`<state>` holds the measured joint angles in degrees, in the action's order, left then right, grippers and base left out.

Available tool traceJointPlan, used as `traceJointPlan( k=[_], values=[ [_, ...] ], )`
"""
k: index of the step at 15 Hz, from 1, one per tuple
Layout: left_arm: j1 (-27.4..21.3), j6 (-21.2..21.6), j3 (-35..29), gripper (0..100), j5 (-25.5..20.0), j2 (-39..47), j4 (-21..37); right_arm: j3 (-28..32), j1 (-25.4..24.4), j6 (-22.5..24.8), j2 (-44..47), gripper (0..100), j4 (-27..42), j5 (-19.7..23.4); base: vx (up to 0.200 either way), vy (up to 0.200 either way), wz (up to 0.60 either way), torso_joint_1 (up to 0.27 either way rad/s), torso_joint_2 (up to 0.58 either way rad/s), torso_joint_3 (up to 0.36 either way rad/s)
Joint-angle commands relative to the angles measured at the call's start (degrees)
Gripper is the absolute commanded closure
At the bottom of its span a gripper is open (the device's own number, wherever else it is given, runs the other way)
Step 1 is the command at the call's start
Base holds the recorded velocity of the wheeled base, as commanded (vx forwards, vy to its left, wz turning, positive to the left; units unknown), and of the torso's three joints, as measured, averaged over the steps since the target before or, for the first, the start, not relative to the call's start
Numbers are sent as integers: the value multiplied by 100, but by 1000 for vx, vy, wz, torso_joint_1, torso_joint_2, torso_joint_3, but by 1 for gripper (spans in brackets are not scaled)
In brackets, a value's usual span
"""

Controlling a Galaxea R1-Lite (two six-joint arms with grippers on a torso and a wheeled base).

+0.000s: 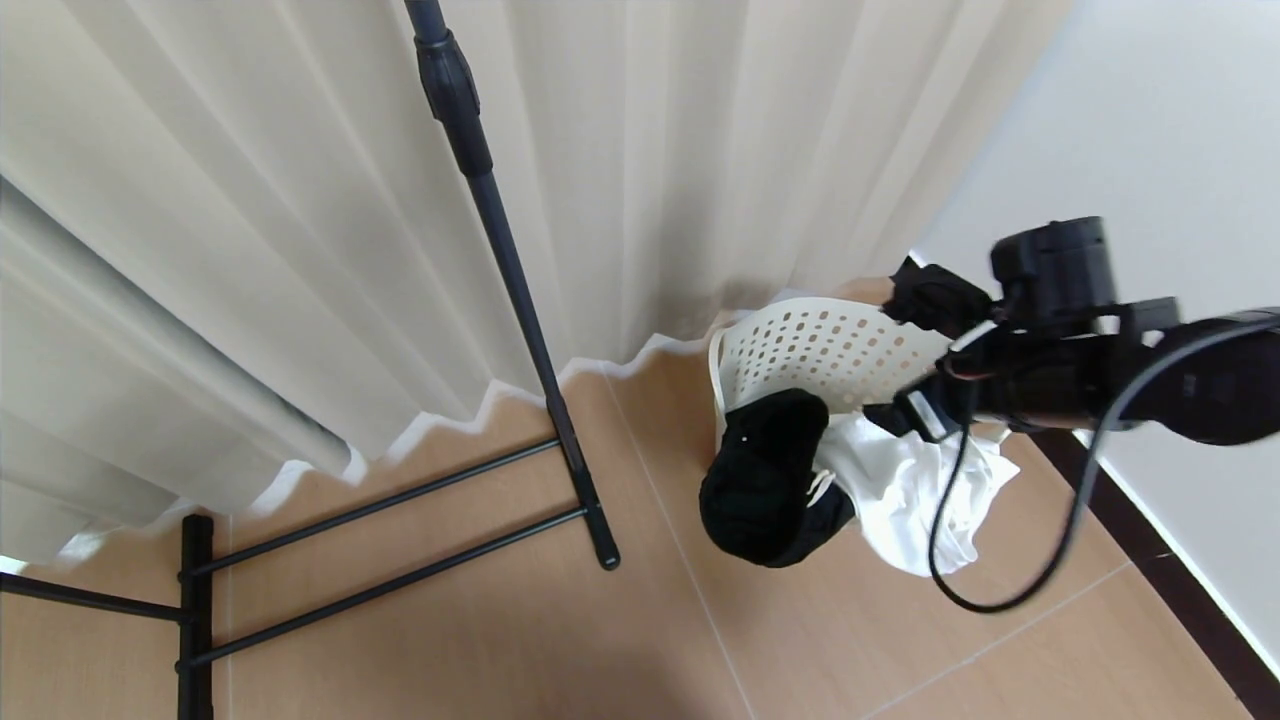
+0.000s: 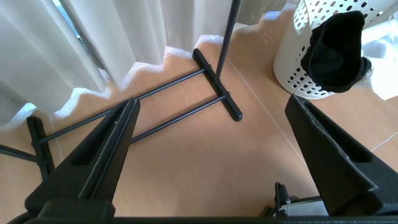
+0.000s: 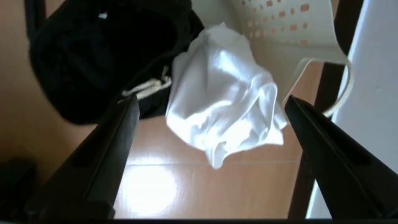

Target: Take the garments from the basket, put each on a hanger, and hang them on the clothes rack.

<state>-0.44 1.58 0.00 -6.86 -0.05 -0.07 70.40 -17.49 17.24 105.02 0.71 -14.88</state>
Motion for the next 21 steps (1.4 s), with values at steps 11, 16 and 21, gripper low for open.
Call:
traceJointPlan(
  k=[11, 16, 21],
  values=[
    [0, -18, 0, 0, 10, 5, -1, 2452, -140, 192, 2734, 0, 175, -709, 0, 0, 0, 0, 0, 0],
    [0, -18, 0, 0, 1, 5, -1, 2777, 44, 192, 3015, 0, 175, -797, 0, 0, 0, 0, 0, 0],
    [0, -9, 0, 0, -8, 5, -1, 3111, 123, 148, 3297, 100, 140, -788, 0, 0, 0, 0, 0, 0]
  ],
)
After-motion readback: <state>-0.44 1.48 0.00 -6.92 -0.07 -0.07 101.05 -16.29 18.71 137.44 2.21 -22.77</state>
